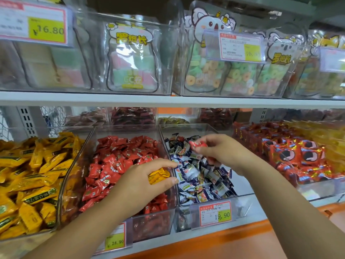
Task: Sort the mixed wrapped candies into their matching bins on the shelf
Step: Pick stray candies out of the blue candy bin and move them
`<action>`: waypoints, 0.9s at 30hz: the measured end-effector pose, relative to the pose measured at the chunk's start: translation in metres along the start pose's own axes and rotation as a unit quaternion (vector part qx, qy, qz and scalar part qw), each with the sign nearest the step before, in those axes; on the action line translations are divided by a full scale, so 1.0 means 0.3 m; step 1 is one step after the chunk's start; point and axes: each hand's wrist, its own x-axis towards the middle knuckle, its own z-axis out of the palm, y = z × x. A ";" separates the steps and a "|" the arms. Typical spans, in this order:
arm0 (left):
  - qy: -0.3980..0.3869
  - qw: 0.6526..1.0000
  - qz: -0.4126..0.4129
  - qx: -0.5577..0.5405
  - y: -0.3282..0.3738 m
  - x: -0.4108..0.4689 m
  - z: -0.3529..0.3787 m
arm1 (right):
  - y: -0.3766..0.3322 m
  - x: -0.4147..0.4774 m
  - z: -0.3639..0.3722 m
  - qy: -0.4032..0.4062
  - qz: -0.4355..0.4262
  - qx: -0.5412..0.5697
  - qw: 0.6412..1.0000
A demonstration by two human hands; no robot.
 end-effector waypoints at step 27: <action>-0.015 1.000 -0.014 -0.016 -0.009 0.013 -0.002 | 0.022 0.319 0.155 0.058 -0.006 -0.257 0.965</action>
